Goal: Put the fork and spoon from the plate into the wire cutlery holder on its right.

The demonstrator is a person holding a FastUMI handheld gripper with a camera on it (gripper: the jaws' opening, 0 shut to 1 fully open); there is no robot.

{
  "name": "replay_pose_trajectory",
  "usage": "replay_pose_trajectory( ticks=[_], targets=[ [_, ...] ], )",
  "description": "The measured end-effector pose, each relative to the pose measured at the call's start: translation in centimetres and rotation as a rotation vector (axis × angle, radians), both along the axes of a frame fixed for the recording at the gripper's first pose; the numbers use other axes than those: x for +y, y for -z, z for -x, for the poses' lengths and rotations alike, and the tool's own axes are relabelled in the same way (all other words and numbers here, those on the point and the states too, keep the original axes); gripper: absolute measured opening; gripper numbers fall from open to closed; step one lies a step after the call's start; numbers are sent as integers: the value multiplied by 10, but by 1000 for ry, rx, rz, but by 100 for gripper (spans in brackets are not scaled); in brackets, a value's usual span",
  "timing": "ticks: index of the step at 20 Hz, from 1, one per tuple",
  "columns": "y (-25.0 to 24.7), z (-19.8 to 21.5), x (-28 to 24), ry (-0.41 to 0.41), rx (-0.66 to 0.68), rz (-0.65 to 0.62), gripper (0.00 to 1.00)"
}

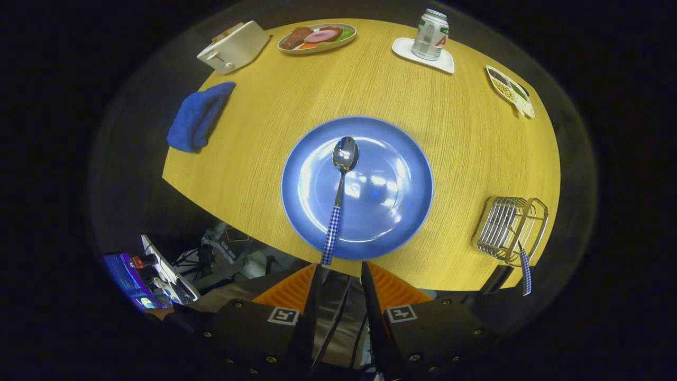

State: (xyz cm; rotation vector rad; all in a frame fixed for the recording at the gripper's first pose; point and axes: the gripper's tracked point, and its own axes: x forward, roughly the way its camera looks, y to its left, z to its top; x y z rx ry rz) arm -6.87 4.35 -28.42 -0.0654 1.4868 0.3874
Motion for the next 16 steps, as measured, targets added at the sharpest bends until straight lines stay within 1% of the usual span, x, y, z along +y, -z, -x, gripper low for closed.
replay_pose_trajectory(
  ticks=[7, 10, 16],
  targets=[
    [25, -11, 14, 43, 8, 13, 45],
    [35, -17, 24, 69, 35, -1, 45],
    [58, -17, 29, 55, 71, 20, 45]
  ],
)
